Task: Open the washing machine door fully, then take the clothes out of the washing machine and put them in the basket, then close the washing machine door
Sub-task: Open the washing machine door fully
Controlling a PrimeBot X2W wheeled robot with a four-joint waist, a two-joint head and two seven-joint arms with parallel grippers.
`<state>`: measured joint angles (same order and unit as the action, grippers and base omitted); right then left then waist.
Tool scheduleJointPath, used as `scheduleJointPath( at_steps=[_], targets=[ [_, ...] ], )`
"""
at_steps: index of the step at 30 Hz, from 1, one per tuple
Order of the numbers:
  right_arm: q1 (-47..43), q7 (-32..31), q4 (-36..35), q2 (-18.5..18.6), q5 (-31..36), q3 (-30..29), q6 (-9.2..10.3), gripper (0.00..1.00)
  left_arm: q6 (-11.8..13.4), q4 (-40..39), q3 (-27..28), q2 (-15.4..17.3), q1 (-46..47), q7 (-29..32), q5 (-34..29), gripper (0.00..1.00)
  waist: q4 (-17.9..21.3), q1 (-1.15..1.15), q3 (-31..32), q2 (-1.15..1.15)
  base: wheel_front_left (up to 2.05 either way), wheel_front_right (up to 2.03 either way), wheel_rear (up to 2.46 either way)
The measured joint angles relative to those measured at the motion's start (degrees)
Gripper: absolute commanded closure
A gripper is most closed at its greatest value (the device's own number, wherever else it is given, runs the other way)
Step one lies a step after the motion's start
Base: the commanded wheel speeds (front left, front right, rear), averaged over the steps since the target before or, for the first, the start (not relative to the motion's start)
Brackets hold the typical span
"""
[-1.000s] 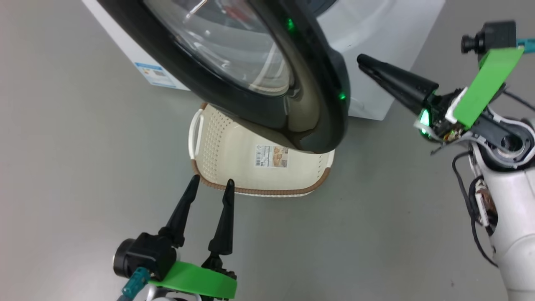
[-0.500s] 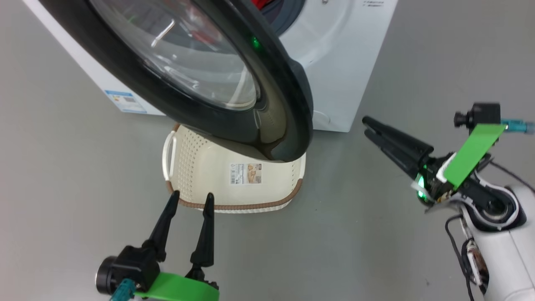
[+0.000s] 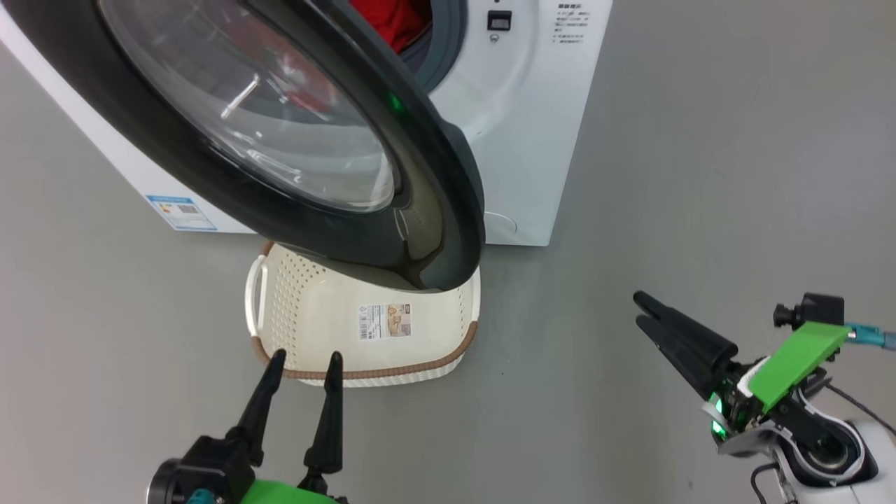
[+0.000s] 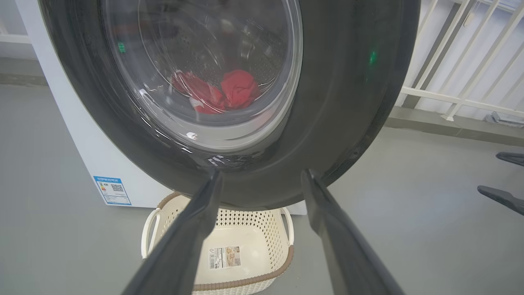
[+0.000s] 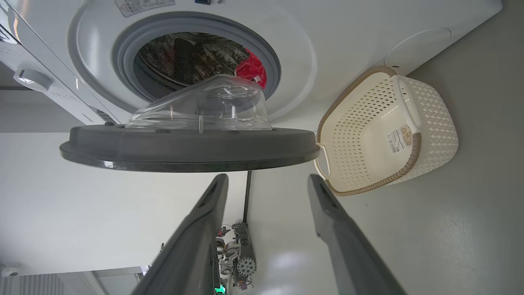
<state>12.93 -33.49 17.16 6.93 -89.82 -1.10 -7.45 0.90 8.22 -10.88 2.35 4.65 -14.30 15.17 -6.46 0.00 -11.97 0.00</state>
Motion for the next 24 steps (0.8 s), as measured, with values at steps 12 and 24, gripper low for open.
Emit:
scheduleJointPath(
  at_steps=[12, 24],
  targets=[
    [-6.27, 8.08, -0.46, 2.2, 4.7, 1.82, 0.0, 0.0, -0.92, 1.12, 1.35, 0.04, -1.46, 0.0, -0.09, 0.0, 1.97, 0.0, 1.55, 0.0, 0.0, 0.0, 0.0],
    [-8.34, 22.01, 0.65, 7.81, 11.88, 8.84, 0.0, 0.0, -1.01, 1.68, 1.67, 0.07, -2.48, 0.0, -0.15, 0.0, 2.86, 0.0, 2.69, 0.0, 0.0, 0.0, 0.0]
  ],
)
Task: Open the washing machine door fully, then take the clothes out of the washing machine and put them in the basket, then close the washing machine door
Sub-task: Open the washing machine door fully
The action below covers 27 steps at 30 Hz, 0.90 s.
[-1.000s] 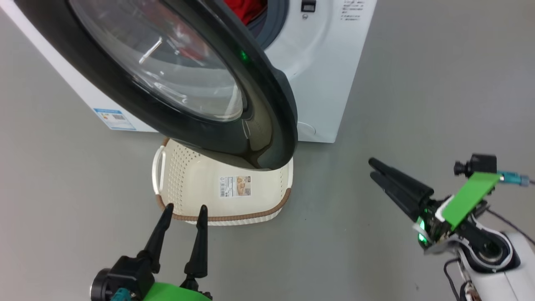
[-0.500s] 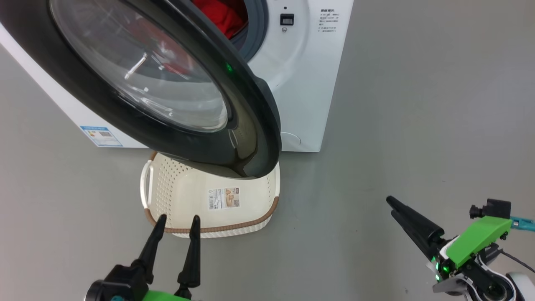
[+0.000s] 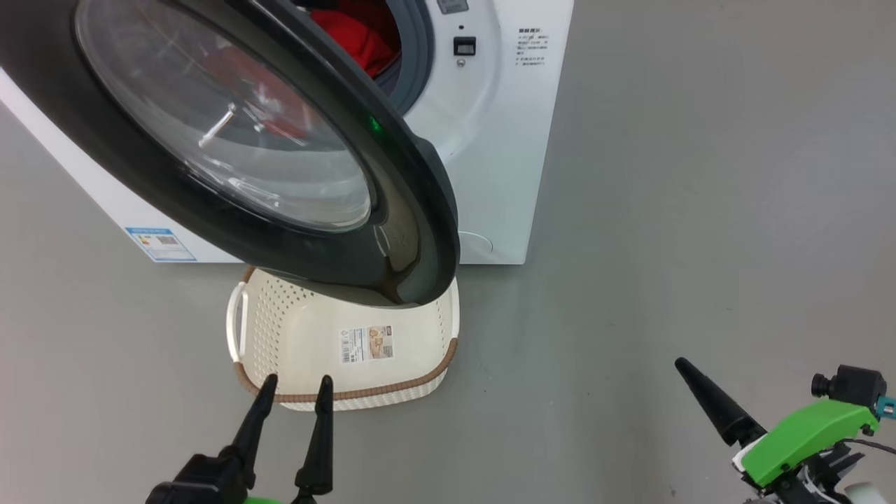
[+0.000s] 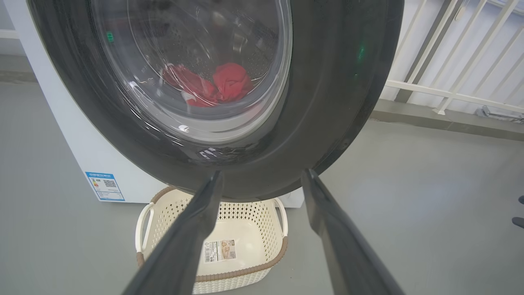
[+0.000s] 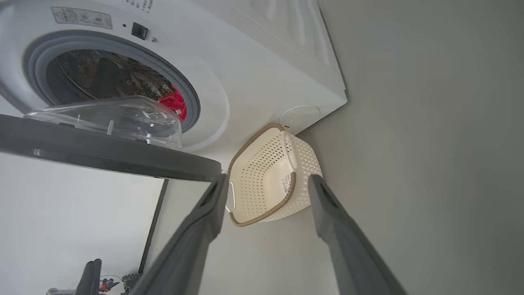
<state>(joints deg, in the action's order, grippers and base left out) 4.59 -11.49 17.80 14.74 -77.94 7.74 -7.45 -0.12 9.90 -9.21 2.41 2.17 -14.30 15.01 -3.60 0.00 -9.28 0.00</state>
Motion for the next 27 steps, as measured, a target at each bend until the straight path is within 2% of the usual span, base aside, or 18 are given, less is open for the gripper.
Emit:
scheduleJointPath(
  at_steps=[7, 8, 11, 12, 19, 22, 27],
  targets=[
    [-0.18, 11.47, 1.01, 3.82, 3.43, 8.33, 0.0, 0.0, -0.41, 0.42, 0.2, 0.0, -0.14, 0.0, -0.02, 0.0, 0.18, 0.0, 0.57, 0.0, 0.0, 0.0, 0.0],
    [-0.18, 14.62, 1.42, 4.9, 3.72, 10.63, 0.0, 0.0, -0.42, 0.51, 0.3, 0.0, -0.25, 0.0, -0.04, 0.0, 0.27, 0.0, 0.75, 0.0, 0.0, 0.0, 0.0],
    [-0.15, 17.9, 1.78, 5.87, 3.94, 12.77, 0.0, 0.0, -0.43, 0.57, 0.4, 0.0, -0.72, 0.0, -0.37, 0.0, 0.36, 0.0, 0.87, 0.0, 0.0, 0.0, 0.0],
    [0.08, 21.08, 2.24, 7.15, 4.5, 15.35, 0.0, 0.0, -0.44, 0.78, 0.46, 0.01, -1.08, 0.0, -0.4, 0.0, 0.41, 0.0, 0.93, 0.0, 0.0, 0.0, 0.0],
    [0.74, 25.31, 4.41, 9.16, 7.38, 20.49, 0.0, 0.0, -0.51, 0.85, 0.63, 0.01, -1.08, 0.0, -0.4, 0.0, 0.6, 0.0, 0.95, 0.0, 0.0, 0.0, 0.0],
    [1.51, 25.69, 5.42, 9.42, 9.55, 20.34, -0.01, 0.0, -0.51, 0.88, 0.7, 0.01, -1.08, 0.0, -0.4, 0.0, 0.7, 0.0, 0.8, 0.0, 0.0, 0.0, 0.0],
    [1.72, 25.7, 4.82, 8.04, 17.16, 14.34, -0.01, 0.0, -0.51, 0.88, 0.85, 0.01, -1.08, 0.0, -0.4, 0.0, 0.8, 0.0, 0.54, 0.0, 0.0, 0.0, 0.0]
  ],
)
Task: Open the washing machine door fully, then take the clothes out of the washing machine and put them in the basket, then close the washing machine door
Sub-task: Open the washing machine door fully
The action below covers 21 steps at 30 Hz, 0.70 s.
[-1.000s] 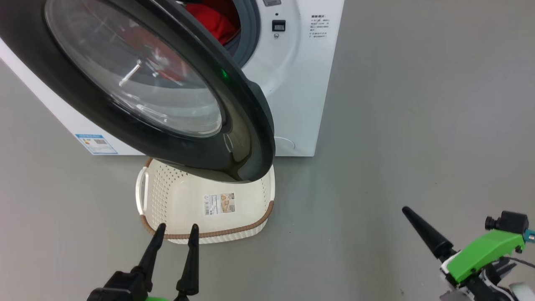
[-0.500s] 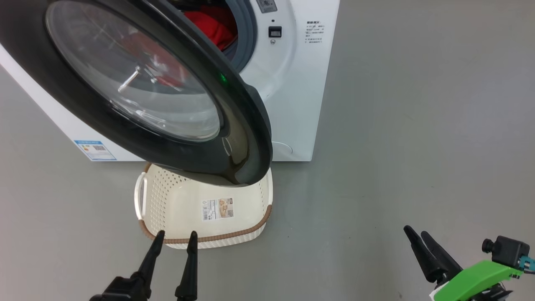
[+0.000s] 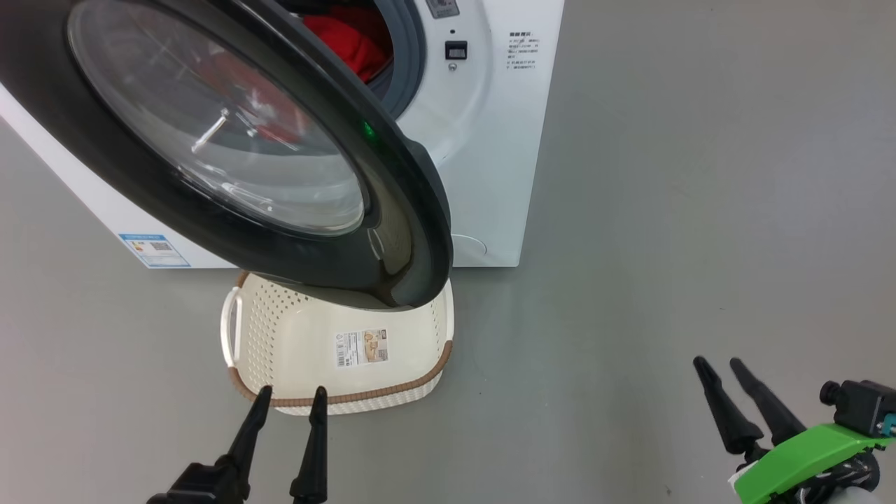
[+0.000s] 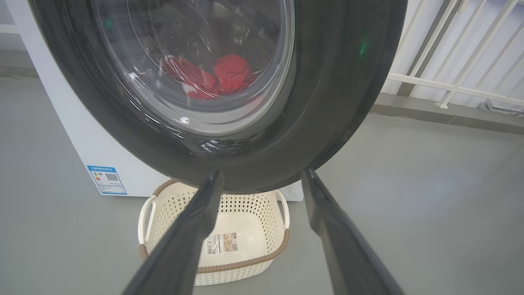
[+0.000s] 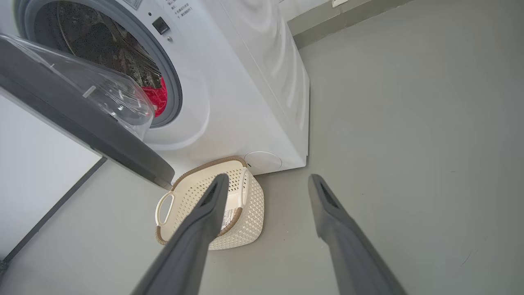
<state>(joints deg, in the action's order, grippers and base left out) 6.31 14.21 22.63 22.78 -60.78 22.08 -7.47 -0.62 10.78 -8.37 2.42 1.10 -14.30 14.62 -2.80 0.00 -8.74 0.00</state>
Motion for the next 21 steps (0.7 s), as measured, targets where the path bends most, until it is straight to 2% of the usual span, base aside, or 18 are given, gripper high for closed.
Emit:
scheduleJointPath(
  at_steps=[10, 17, 21],
  targets=[
    [-3.11, 0.01, -4.68, -5.47, 19.11, -12.77, 0.0, 0.0, 0.01, 0.01, 0.22, 0.01, 0.04, 0.0, -0.01, 0.0, -0.01, 0.0, -0.43, 0.0, 0.0, 0.0, 0.0],
    [-5.92, 0.1, -7.91, -9.9, 26.66, -19.56, 0.0, 0.0, 0.01, -0.01, 0.25, 0.01, 0.08, 0.0, -0.01, 0.0, -0.1, 0.0, -0.51, 0.0, 0.0, 0.0, 0.0],
    [-8.09, 0.1, -8.31, -11.77, 29.2, -21.11, 0.0, 0.0, 0.01, -0.04, 0.27, 0.01, 0.08, 0.0, -0.01, 0.0, -0.17, 0.0, -0.46, 0.0, 0.0, 0.0, 0.0]
  ],
)
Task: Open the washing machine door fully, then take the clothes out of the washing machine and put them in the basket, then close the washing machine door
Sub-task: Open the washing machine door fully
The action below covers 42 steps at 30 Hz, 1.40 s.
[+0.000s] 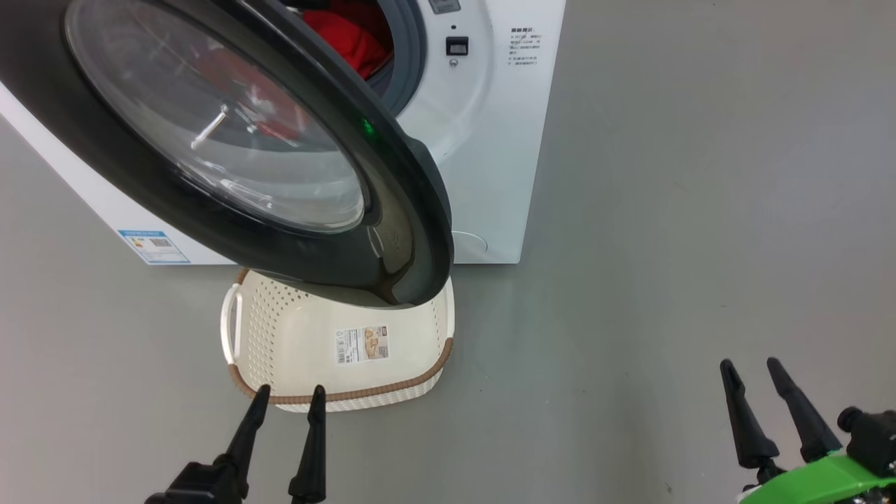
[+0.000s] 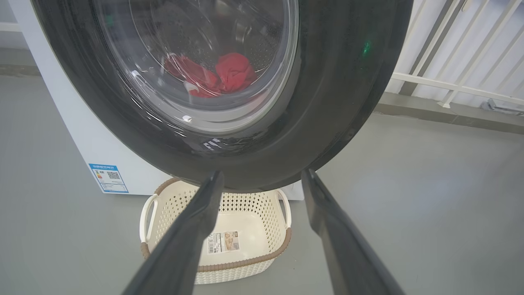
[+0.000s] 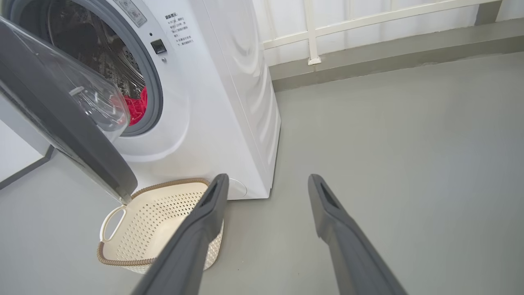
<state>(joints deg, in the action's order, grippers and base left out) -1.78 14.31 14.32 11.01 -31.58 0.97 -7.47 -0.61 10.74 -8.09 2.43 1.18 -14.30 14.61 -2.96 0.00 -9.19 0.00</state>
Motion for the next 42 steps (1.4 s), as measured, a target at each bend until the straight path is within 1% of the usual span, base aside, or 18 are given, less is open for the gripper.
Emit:
scheduleJointPath(
  at_steps=[5, 20, 25, 28, 29, 30, 31, 38, 39, 42],
  targets=[
    [-1.37, 0.0, 0.41, -0.82, 0.99, -0.44, 0.0, 0.0, 0.0, -0.02, 0.0, 0.01, 0.0, 0.0, 0.0, 0.0, 0.02, 0.0, -0.13, 0.0, 0.0, 0.0, 0.0],
    [-1.34, 0.0, 0.21, -1.0, 1.43, -0.49, 0.0, 0.0, 0.0, -0.05, -0.02, 0.01, 0.03, 0.0, 0.0, 0.0, 0.22, 0.0, -0.54, 0.0, 0.0, 0.0, 0.0],
    [-1.31, 0.0, -0.35, -1.03, 1.57, -0.38, 0.0, 0.0, 0.0, -0.05, -0.1, 0.01, 0.04, 0.0, 0.0, 0.0, 0.21, 0.0, -0.55, 0.0, 0.0, 0.0, 0.0],
    [-1.21, 0.0, -1.48, -1.66, 1.03, -0.47, 0.0, 0.0, 0.0, -0.05, -0.16, 0.01, 0.04, 0.0, 0.0, 0.0, 0.15, 0.0, -0.46, 0.0, 0.0, 0.0, 0.0],
    [-1.15, 0.0, -2.14, -2.0, 0.49, -0.4, 0.0, 0.54, 0.0, -0.07, -0.21, 0.01, 0.04, 0.0, 0.0, 0.0, 0.1, 0.0, -0.43, 0.0, 0.0, 0.0, 0.0],
    [-1.08, 0.0, -2.9, -2.25, -0.3, -0.27, 0.0, 0.97, 0.0, -0.07, -0.24, 0.01, 0.04, 0.0, 0.0, 0.0, 0.06, 0.0, -0.43, 0.0, 0.0, 0.0, 0.0],
    [-0.92, 0.0, -3.58, -2.44, -1.26, -0.15, 0.0, 1.0, 0.0, -0.07, -0.29, 0.01, 0.04, 0.0, 0.0, 0.0, 0.0, 0.0, -0.4, 0.0, 0.0, 0.0, 0.0],
    [4.47, 0.33, -8.76, -2.44, -10.31, 2.35, 0.0, 1.0, 0.0, -0.08, -1.18, 0.01, 0.05, 0.0, 0.0, 0.0, -1.05, 0.0, -0.53, 0.0, 0.0, 0.0, 0.0],
    [4.47, 0.33, -8.76, -2.44, -10.31, 2.35, 0.0, 1.0, 0.0, -0.08, -1.18, 0.01, 0.05, 0.0, 0.0, 0.0, -1.05, 0.0, -0.53, 0.0, 0.0, 0.0, 0.0],
    [7.58, 0.33, -10.14, -1.75, -15.96, 5.09, 0.0, 1.0, 0.07, -0.14, -1.7, 0.01, 0.1, 0.0, 0.04, 0.0, -1.89, 0.0, -0.69, 0.0, 0.0, 0.0, 0.0]
  ],
)
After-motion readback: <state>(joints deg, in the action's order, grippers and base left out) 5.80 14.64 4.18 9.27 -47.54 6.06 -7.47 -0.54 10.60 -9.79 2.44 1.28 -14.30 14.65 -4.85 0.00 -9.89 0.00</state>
